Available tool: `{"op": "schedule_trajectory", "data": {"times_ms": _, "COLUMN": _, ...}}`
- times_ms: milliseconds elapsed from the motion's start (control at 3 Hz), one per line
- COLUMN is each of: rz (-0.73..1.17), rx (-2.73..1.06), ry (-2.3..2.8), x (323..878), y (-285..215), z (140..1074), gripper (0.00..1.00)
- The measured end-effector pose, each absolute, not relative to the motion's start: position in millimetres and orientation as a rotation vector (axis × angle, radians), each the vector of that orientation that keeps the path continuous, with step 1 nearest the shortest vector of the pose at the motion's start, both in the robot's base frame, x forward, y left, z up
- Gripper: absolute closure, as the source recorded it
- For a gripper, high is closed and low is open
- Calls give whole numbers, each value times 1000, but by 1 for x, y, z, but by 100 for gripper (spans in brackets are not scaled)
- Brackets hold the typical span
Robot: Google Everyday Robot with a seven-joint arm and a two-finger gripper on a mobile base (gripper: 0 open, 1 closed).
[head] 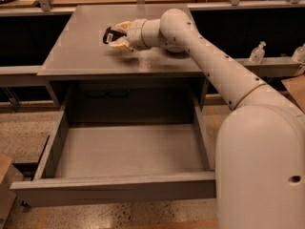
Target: Pick rxbar chocolate from top drawer and place on counter
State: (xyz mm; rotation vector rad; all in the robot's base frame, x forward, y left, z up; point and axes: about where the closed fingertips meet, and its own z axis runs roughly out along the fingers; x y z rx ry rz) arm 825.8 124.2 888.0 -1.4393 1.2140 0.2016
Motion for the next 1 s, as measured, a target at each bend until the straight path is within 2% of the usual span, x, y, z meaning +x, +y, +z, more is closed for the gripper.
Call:
{"op": "schedule_trajectory", "data": {"times_ms": 333, "rz": 207, "rx": -1443, "ry": 1212, "x": 825, "y": 128, "z": 886, "gripper": 12}}
{"op": "schedule_trajectory", "data": {"times_ms": 667, "rz": 212, "rx": -1446, "ry": 1211, "x": 825, "y": 131, "z": 885, "gripper": 0}}
{"op": "schedule_trajectory", "data": {"times_ms": 1000, "rz": 212, "rx": -1446, "ry": 1211, "x": 825, "y": 132, "z": 885, "gripper": 0}}
